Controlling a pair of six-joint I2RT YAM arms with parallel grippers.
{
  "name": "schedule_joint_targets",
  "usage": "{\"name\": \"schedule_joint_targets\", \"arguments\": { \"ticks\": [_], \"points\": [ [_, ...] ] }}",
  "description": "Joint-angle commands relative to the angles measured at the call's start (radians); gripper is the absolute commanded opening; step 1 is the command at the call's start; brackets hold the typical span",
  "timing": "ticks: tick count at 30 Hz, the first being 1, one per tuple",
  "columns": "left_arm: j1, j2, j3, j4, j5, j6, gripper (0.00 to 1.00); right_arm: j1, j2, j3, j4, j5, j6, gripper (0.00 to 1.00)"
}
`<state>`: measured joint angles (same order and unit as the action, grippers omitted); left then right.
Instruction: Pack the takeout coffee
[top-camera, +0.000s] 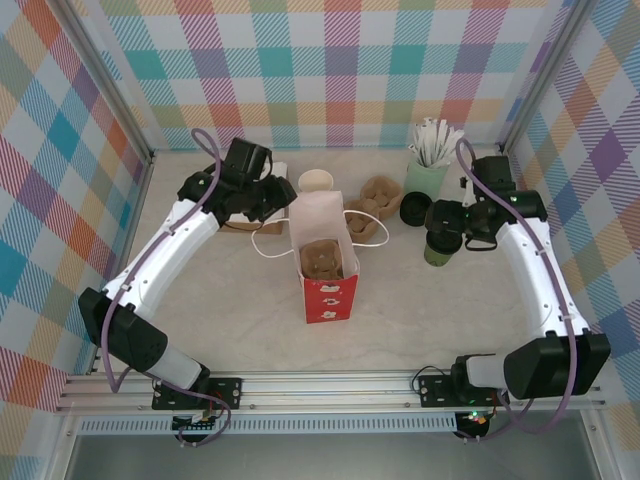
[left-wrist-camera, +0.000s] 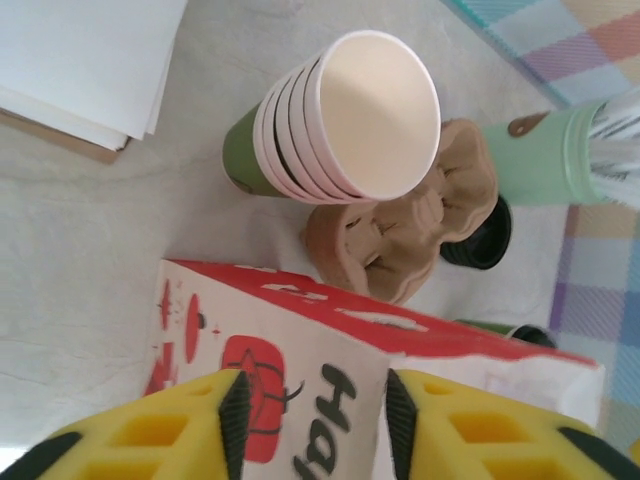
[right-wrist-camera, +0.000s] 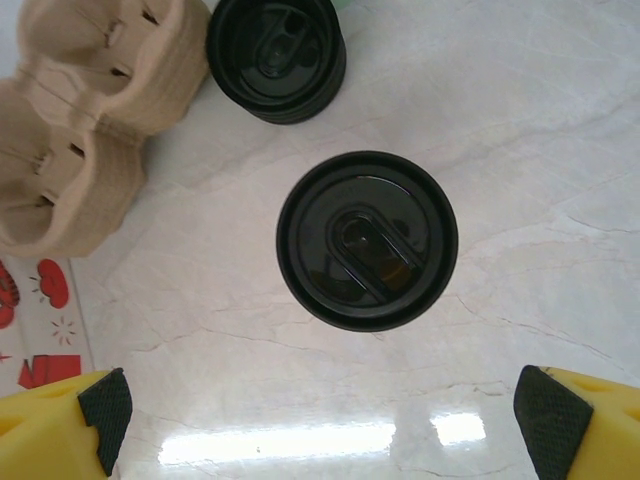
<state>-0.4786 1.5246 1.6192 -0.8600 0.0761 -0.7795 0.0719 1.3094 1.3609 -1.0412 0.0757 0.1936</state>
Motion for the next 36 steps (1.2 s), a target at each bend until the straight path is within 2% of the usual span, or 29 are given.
{"name": "schedule_joint_targets", "arguments": {
  "ticks": [1, 7, 14, 23, 36],
  "points": [
    [0.016, -0.039, 0.073, -0.084, -0.024, 0.12, 0.51, -0.004, 0.022, -0.02, -0.034, 0.021, -0.038, 1.0],
    [0.015, -0.111, 0.079, -0.119, -0.052, 0.276, 0.7, -0.011, 0.09, -0.044, -0.049, -0.01, -0.034, 1.0],
    [0.017, -0.207, 0.016, -0.125, -0.11, 0.319, 0.81, -0.021, 0.165, -0.09, -0.028, -0.023, 0.002, 1.0],
    [0.016, -0.262, -0.064, -0.08, -0.101, 0.332, 0.88, -0.041, 0.27, -0.106, 0.018, -0.039, 0.003, 1.0],
    [0.015, -0.26, -0.061, -0.099, -0.112, 0.344, 0.9, -0.07, 0.421, -0.009, 0.051, -0.054, -0.046, 1.0]
  ]
}}
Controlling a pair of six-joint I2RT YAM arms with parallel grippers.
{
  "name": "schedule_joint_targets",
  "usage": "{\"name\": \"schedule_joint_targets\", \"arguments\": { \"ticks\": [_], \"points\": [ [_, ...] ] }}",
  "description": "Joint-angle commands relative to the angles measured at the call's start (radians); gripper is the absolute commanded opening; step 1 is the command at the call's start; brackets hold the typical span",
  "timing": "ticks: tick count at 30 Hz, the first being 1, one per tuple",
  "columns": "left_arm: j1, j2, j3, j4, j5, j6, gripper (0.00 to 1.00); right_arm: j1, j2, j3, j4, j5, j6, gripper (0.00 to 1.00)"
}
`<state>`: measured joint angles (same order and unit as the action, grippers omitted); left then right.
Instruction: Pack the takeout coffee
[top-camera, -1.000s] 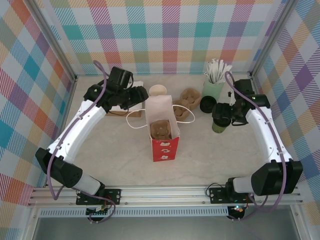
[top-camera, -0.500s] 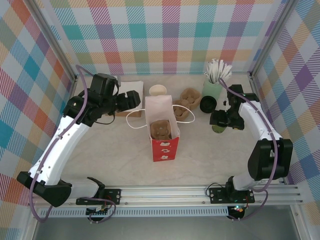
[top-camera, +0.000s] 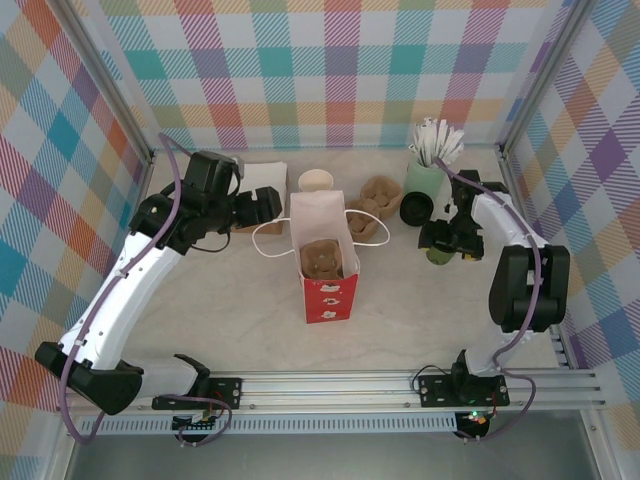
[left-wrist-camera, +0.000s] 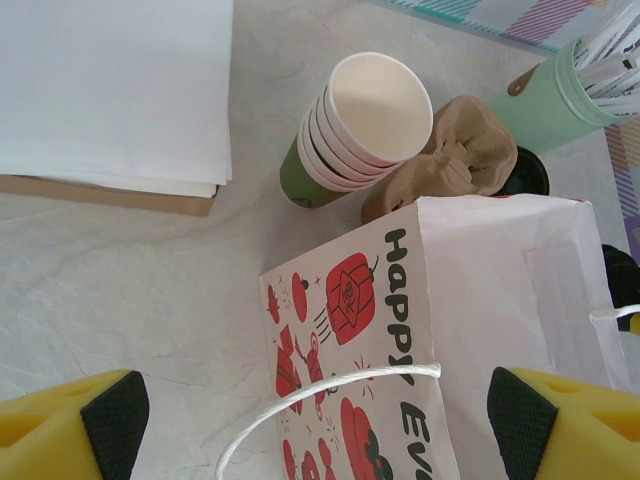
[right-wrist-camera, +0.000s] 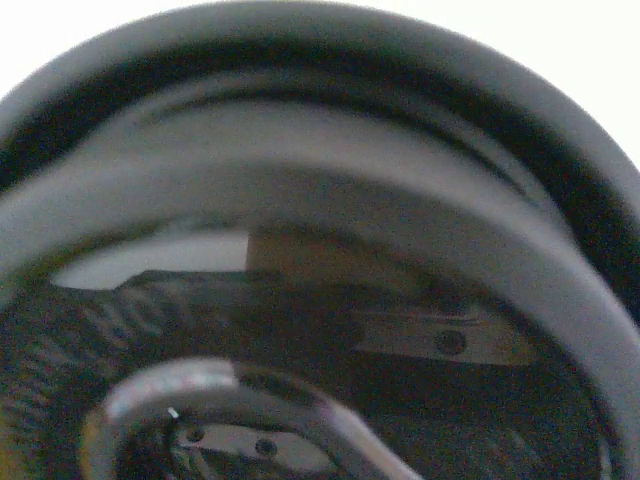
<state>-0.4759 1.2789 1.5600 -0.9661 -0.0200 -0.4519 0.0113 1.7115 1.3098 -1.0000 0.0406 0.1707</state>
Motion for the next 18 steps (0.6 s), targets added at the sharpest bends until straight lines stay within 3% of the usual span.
{"name": "schedule_joint_targets", "arguments": {
  "ticks": [1, 18],
  "points": [
    [0.014, -0.015, -0.002, 0.007, -0.016, 0.016, 0.9, -0.009, 0.028, 0.051, 0.005, -0.015, -0.029, 1.0],
    [0.013, -0.014, 0.006, -0.004, -0.015, 0.03, 0.91, -0.014, 0.15, 0.197, -0.109, -0.007, -0.092, 1.0]
  ]
}}
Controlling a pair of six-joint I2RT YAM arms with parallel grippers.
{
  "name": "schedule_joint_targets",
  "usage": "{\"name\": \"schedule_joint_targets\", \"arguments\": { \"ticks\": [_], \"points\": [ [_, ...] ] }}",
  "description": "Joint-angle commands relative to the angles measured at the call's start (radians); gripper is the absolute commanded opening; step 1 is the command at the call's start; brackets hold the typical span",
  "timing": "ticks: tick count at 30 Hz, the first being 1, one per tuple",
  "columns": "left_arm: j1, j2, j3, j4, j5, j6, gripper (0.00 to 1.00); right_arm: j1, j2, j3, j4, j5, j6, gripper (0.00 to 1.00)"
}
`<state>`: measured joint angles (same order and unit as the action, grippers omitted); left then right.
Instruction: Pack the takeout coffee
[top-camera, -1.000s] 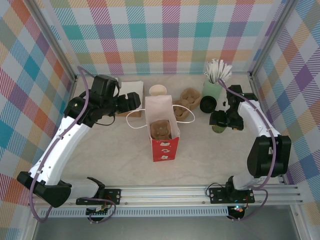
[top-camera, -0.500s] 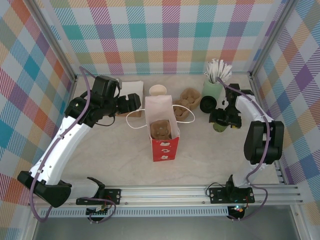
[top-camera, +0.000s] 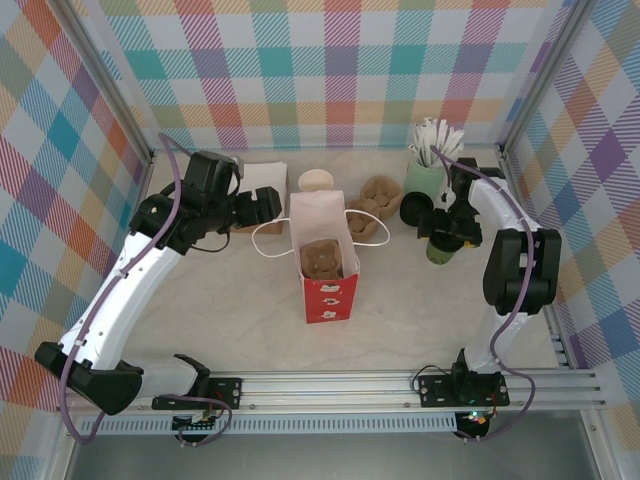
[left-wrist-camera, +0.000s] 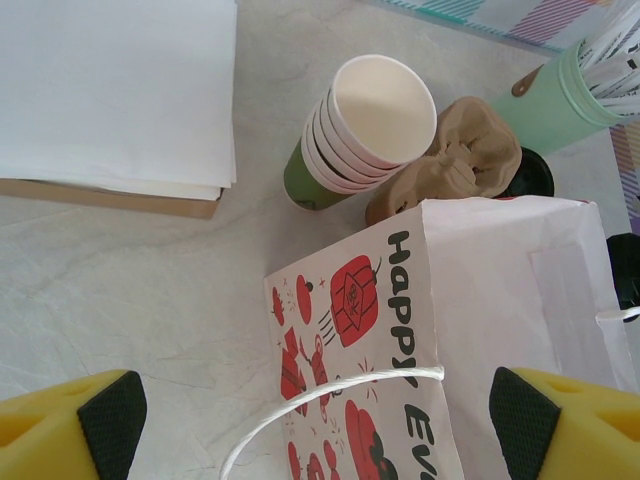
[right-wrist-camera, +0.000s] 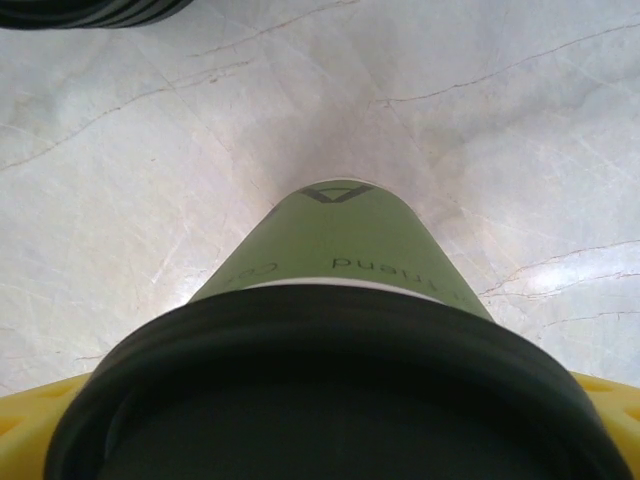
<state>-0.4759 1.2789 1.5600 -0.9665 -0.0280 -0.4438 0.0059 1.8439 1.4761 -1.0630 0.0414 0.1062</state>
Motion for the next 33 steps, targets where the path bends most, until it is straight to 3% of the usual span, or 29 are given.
{"name": "schedule_joint_targets", "arguments": {
  "ticks": [1, 11, 21, 27, 33],
  "points": [
    [0.013, -0.014, 0.008, -0.004, -0.008, 0.024, 0.91, -0.008, 0.022, 0.036, -0.049, -0.008, -0.028, 1.0],
    [0.013, -0.012, 0.012, -0.01, -0.006, 0.033, 0.91, -0.009, 0.071, 0.071, -0.075, -0.009, -0.037, 0.99],
    [0.013, 0.008, 0.031, -0.006, 0.001, 0.071, 0.92, -0.007, 0.072, 0.066, -0.086, -0.019, -0.039, 0.9],
    [0.013, 0.063, 0.112, 0.003, 0.056, 0.222, 0.92, -0.007, 0.033, 0.047, -0.09, -0.014, -0.039, 0.87],
    [0.014, 0.194, 0.268, -0.045, 0.155, 0.458, 0.91, -0.008, -0.035, 0.023, -0.106, -0.022, -0.035, 0.86]
  ]
}}
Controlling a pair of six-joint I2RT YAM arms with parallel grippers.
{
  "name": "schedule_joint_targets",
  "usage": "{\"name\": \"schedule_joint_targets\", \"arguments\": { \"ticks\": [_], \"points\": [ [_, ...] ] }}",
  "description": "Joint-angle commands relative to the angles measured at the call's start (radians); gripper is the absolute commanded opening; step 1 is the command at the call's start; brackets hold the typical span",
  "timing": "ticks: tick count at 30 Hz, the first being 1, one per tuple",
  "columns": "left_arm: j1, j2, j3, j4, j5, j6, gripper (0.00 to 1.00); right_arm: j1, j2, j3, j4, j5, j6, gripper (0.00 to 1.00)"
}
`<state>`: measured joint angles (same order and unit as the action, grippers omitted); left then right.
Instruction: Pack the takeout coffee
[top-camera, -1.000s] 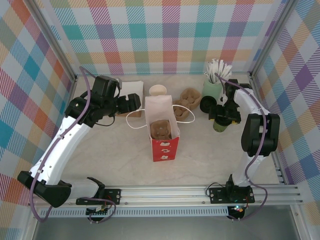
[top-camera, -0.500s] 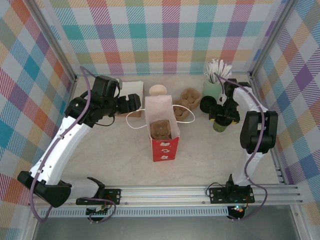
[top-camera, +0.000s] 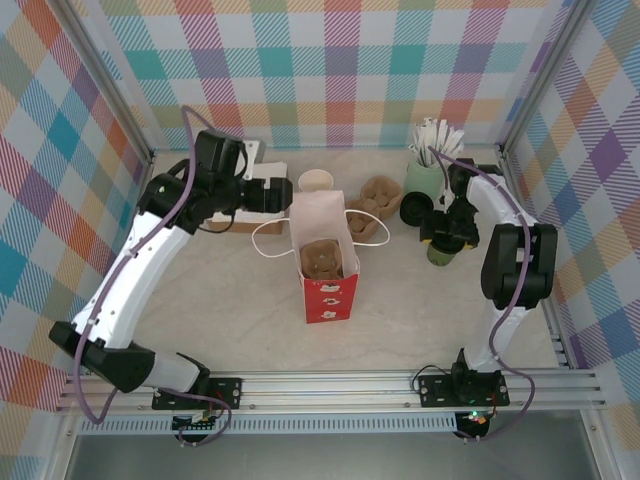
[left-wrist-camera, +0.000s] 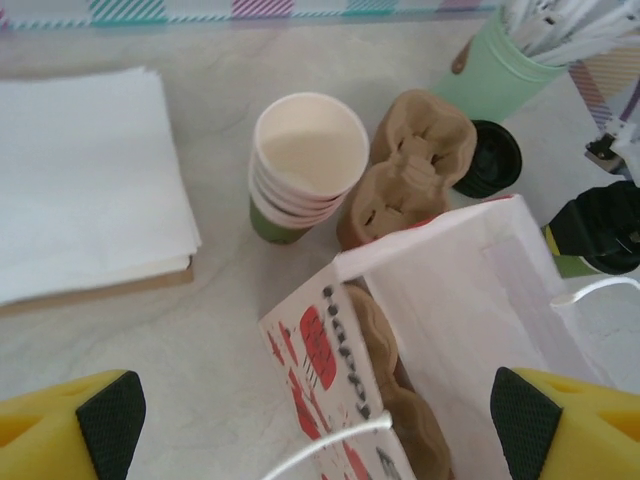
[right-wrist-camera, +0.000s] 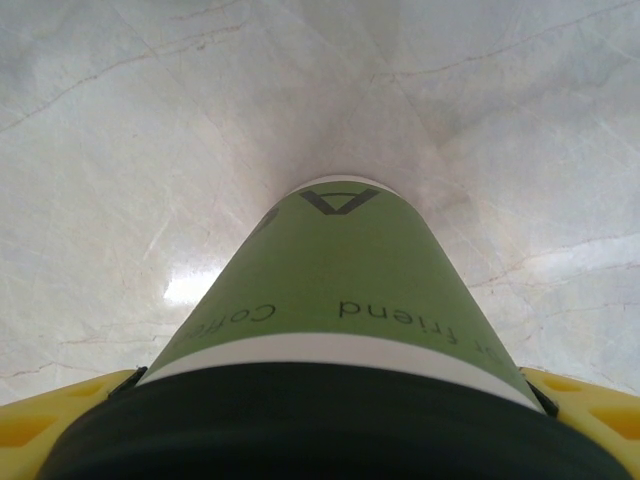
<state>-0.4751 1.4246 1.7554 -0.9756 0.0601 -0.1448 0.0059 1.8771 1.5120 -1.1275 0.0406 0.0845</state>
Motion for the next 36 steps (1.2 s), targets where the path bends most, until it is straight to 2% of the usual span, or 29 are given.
{"name": "schedule_joint_targets", "arguments": {
  "ticks": [1, 11, 15, 19, 26, 32, 36],
  "points": [
    [0.013, 0.08, 0.105, -0.058, 0.077, 0.195, 0.91, -0.007, -0.082, -0.018, -0.047, -0.027, -0.012, 0.86],
    [0.012, 0.342, 0.352, -0.204, 0.265, 0.474, 0.91, -0.006, -0.196, -0.086, -0.07, -0.105, -0.005, 0.86],
    [0.011, 0.451, 0.448, -0.278, 0.325, 0.532, 0.9, -0.006, -0.226, -0.101, -0.076, -0.126, 0.0, 0.86],
    [0.01, 0.536, 0.511, -0.319, 0.331, 0.558, 0.86, -0.006, -0.255, -0.099, -0.089, -0.14, 0.0, 0.86],
    [0.009, 0.622, 0.608, -0.387, 0.324, 0.57, 0.62, -0.004, -0.308, -0.093, -0.124, -0.159, -0.002, 0.86],
    [0.007, 0.621, 0.609, -0.394, 0.293, 0.577, 0.33, 0.003, -0.343, -0.079, -0.144, -0.176, 0.004, 0.85],
    [0.008, 0.605, 0.607, -0.389, 0.295, 0.545, 0.23, 0.013, -0.367, -0.041, -0.166, -0.196, 0.006, 0.85]
  ]
}}
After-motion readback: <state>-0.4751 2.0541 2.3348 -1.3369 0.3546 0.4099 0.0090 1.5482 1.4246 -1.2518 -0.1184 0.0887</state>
